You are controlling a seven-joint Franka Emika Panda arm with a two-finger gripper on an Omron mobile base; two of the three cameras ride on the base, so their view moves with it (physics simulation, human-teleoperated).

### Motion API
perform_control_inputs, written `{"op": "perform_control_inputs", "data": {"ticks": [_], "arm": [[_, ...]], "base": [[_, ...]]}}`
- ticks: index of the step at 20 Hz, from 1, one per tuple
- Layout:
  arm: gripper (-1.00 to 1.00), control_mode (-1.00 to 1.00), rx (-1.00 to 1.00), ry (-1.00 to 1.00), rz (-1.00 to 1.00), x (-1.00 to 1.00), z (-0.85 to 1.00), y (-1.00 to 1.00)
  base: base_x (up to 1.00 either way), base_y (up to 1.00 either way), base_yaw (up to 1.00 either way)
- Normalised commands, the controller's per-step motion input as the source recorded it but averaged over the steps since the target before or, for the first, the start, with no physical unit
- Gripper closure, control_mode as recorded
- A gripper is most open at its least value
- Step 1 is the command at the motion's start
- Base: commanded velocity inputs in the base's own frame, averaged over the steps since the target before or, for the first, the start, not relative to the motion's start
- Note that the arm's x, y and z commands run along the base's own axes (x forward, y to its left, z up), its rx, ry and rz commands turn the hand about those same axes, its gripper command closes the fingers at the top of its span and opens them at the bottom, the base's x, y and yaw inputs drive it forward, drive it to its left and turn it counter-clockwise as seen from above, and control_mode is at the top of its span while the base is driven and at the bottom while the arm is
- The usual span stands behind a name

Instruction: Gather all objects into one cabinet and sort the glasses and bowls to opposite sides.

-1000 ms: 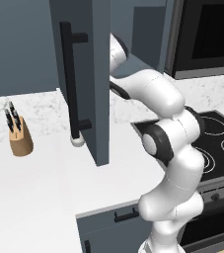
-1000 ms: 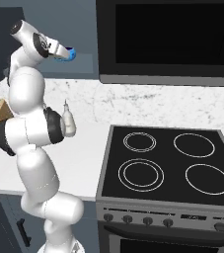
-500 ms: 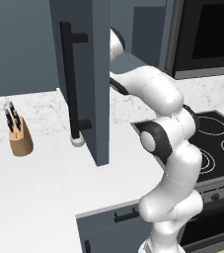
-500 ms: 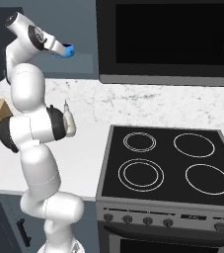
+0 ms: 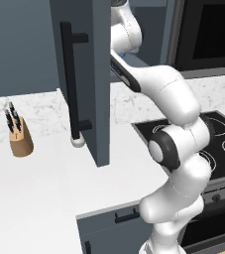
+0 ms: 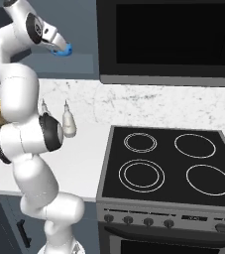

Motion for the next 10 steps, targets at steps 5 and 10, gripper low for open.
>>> {"op": "perform_control_inputs", "data": {"ticks": [5,10], "arm": [[1.00,-1.00,-0.01,-0.14,0.34,-0.99,-0.81,-0.71],[1.00,-1.00,-0.03,-0.20,0.40,-1.00,-0.62,-0.62]], "base": [[0.00,0.00,0.00],[0.00,0.00,0.00]]}}
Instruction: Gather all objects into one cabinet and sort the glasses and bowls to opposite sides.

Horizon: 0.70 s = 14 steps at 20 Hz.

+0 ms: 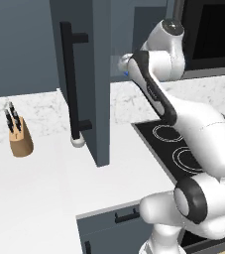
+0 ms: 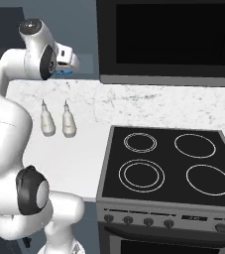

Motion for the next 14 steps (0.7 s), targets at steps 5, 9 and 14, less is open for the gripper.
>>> {"op": "perform_control_inputs", "data": {"ticks": [5,9,14], "arm": [[1.00,-1.00,-0.01,-0.13,0.40,-1.00,-0.24,-0.56],[1.00,-1.00,-0.03,-0.02,0.35,-1.00,-0.22,-0.41],[1.00,-1.00,-0.06,0.04,0.28,-1.00,-0.14,-0.26]], "base": [[0.00,0.00,0.00],[0.00,0.00,0.00],[0.00,0.00,0.00]]}}
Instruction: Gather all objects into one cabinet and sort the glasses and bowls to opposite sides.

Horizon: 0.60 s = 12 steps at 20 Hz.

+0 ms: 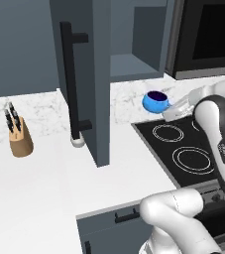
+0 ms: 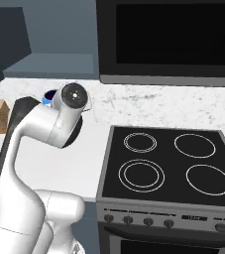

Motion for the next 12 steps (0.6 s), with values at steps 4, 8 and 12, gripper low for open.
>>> {"op": "perform_control_inputs", "data": {"ticks": [4,8,12], "arm": [[1.00,-1.00,-0.07,0.14,0.21,-1.00,-0.10,-0.22],[1.00,-1.00,-0.01,0.26,0.06,-0.64,-0.02,-0.16],[1.00,-1.00,0.00,0.23,0.00,-0.32,0.00,0.00]], "base": [[0.00,0.00,0.00],[0.00,0.00,0.00],[0.00,0.00,0.00]]}}
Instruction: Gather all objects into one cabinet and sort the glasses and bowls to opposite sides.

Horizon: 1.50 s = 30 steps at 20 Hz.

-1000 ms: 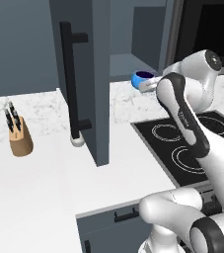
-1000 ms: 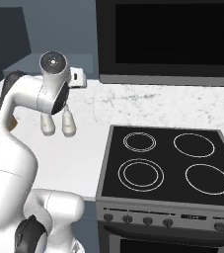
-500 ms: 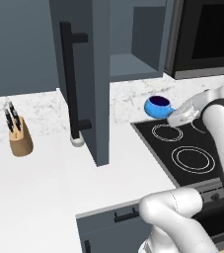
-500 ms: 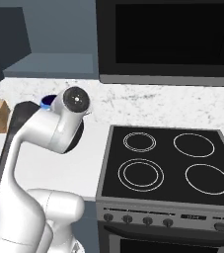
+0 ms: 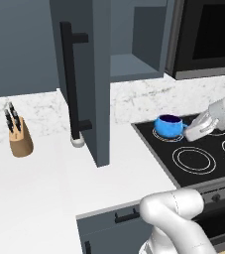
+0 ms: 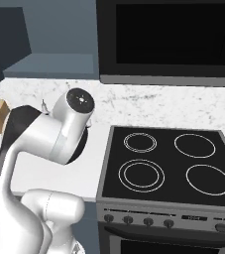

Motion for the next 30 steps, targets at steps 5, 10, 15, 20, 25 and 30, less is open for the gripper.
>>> {"op": "perform_control_inputs", "data": {"ticks": [5,10,15,20,25,30], "arm": [[1.00,-1.00,0.00,0.22,0.00,-0.31,0.00,-0.06],[1.00,1.00,0.00,0.07,0.00,-0.18,0.00,-0.07],[1.00,1.00,0.00,0.00,0.00,0.00,0.00,0.00],[1.00,1.00,0.00,0.00,0.00,0.00,0.00,0.00],[1.00,1.00,0.00,0.00,0.00,0.00,0.00,0.00],[1.00,1.00,0.00,0.00,0.00,0.00,0.00,0.00]], "base": [[0.00,0.00,0.00],[-0.30,-0.09,0.00],[-0.73,-0.19,0.00],[-0.80,-0.25,0.00],[-0.75,-0.63,0.02],[-0.71,-0.96,0.27]]}}
